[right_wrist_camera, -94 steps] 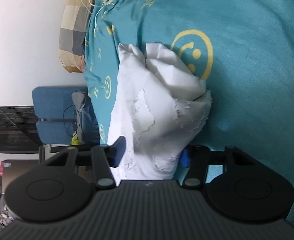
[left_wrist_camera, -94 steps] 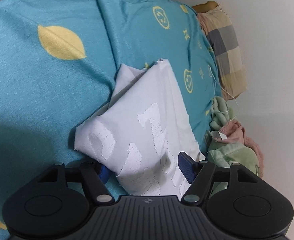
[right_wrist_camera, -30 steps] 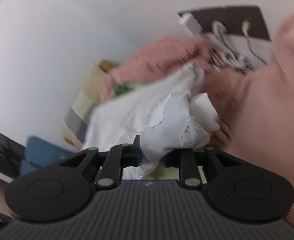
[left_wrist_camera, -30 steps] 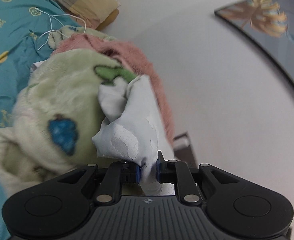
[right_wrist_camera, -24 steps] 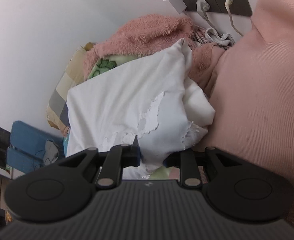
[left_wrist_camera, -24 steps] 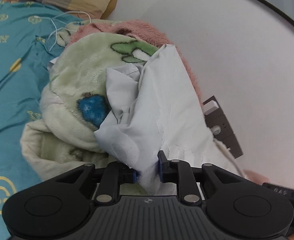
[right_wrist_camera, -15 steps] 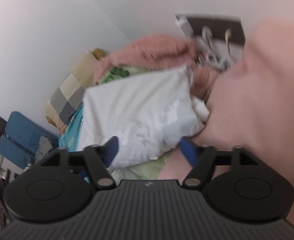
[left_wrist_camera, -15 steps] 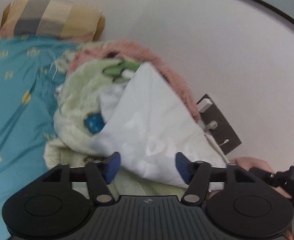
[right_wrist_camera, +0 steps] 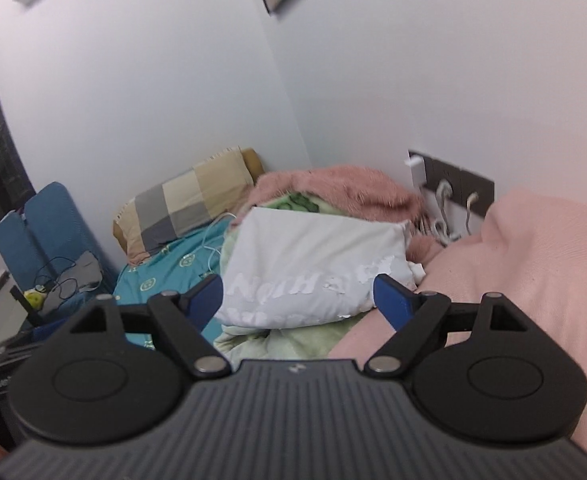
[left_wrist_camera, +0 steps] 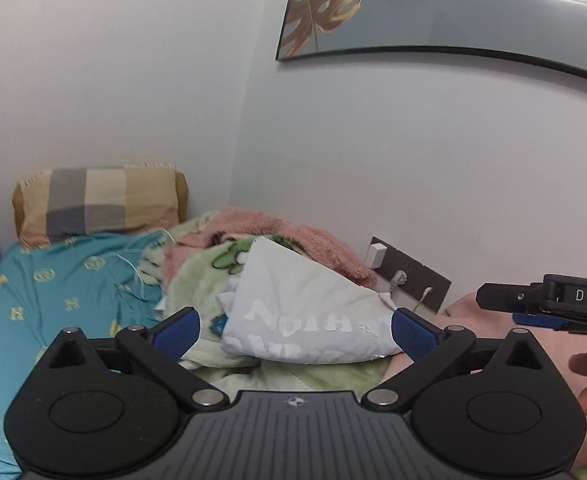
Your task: Fold clothes
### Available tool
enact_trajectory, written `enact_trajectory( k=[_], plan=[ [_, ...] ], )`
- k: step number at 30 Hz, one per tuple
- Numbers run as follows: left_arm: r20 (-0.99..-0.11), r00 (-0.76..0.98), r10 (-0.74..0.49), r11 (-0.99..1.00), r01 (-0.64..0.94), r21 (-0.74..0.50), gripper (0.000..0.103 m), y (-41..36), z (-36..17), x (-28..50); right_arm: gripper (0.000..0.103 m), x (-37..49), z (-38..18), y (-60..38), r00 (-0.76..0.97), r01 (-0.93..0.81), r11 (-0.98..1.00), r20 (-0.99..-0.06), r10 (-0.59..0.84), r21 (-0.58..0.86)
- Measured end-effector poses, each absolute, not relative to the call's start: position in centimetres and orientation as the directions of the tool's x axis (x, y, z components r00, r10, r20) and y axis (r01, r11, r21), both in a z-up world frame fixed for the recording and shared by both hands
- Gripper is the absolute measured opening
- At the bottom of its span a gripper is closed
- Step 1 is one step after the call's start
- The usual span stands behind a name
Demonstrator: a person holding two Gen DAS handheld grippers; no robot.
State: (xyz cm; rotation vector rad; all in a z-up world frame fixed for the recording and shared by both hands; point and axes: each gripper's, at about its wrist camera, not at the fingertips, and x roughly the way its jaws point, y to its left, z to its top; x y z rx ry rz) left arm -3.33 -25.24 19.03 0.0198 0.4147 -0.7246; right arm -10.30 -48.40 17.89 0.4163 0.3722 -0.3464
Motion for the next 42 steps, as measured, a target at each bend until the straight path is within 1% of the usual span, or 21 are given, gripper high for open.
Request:
enact_trajectory(
  k=[9,12,16,20,29,33,42],
  plan=[
    [-0.326,0.721,-0.612,0.775,0.629,-0.064,0.103,-21.6,17.4,-7.7,0.084,-13.7,15.5,-43.7,0.893,0.402,0.886,-0.316,-0.322,0.233],
    [-0.305,0.736,-0.605,0.78,0.624,-0.041,0.103,-20.4,16.9,-8.9,0.084,-14.0,14.6,-42.4,0.891,0.405,0.896,-0.301,-0.342,0.182],
    [-0.272,0.75,-0.602,0.784,0.62,-0.027,0.103,-19.0,16.6,-10.0,0.084,-14.1,14.2,-41.0,0.891,0.402,0.904,-0.289,-0.35,0.144],
    [-0.259,0.758,-0.599,0.79,0.612,-0.033,0.103,-17.8,16.6,-10.4,0.084,-14.1,14.5,-40.1,0.887,0.41,0.903,-0.287,-0.362,0.127],
    [-0.285,0.753,-0.593,0.789,0.614,-0.02,0.103,-17.5,15.6,-10.3,0.084,-13.3,14.4,-38.9,0.878,0.425,0.899,-0.291,-0.381,0.106],
    [-0.267,0.763,-0.589,0.792,0.611,-0.002,0.103,-17.4,15.6,-10.7,0.084,-13.4,14.4,-38.7,0.877,0.428,0.899,-0.286,-0.387,0.095],
    [-0.258,0.761,-0.595,0.791,0.612,-0.02,0.103,-17.3,16.0,-11.1,0.084,-14.1,14.5,-38.6,0.868,0.441,0.895,-0.287,-0.404,0.072]
  ],
)
